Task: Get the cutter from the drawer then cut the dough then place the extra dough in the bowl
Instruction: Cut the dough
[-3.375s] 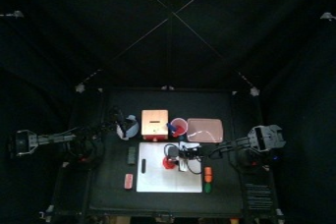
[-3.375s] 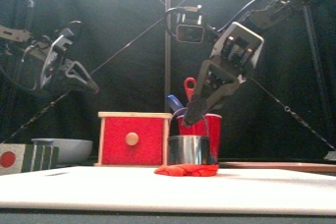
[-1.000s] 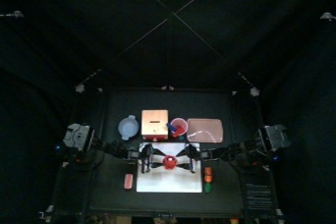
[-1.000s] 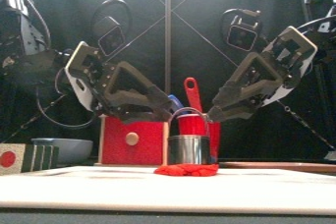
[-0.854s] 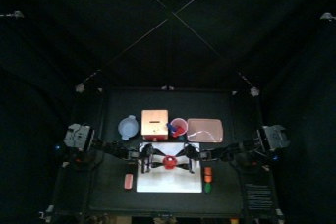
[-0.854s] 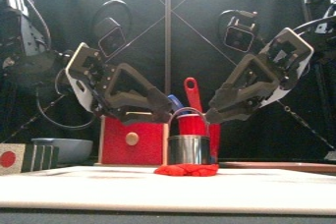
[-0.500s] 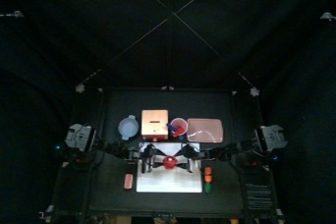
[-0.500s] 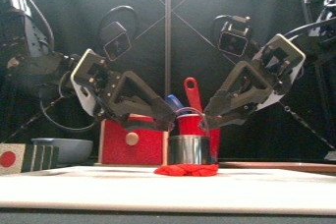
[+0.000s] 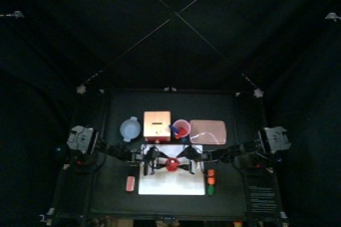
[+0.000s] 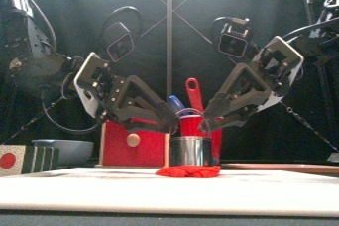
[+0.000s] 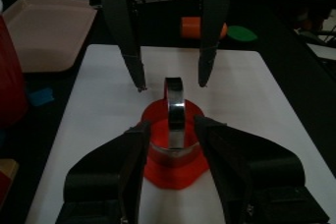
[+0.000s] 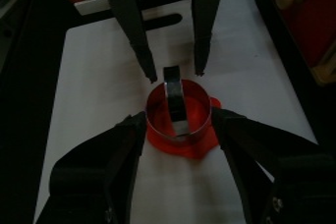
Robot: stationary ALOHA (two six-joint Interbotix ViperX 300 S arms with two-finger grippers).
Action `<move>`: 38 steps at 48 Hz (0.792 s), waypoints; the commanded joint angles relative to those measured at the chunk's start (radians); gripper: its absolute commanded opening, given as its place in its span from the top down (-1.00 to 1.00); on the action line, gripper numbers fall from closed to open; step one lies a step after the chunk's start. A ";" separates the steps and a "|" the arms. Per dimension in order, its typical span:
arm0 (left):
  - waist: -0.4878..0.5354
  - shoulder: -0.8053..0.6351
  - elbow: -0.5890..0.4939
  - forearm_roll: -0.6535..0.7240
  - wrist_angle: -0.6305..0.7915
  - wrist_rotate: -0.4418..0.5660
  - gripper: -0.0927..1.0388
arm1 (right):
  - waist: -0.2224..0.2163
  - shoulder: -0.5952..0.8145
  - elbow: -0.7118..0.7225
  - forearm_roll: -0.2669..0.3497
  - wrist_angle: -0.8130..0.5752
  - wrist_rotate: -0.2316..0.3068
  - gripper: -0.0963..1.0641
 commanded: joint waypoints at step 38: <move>-0.002 -0.003 -0.026 0.000 0.002 0.006 -0.38 | -0.003 0.003 -0.046 -0.015 0.049 0.000 -0.43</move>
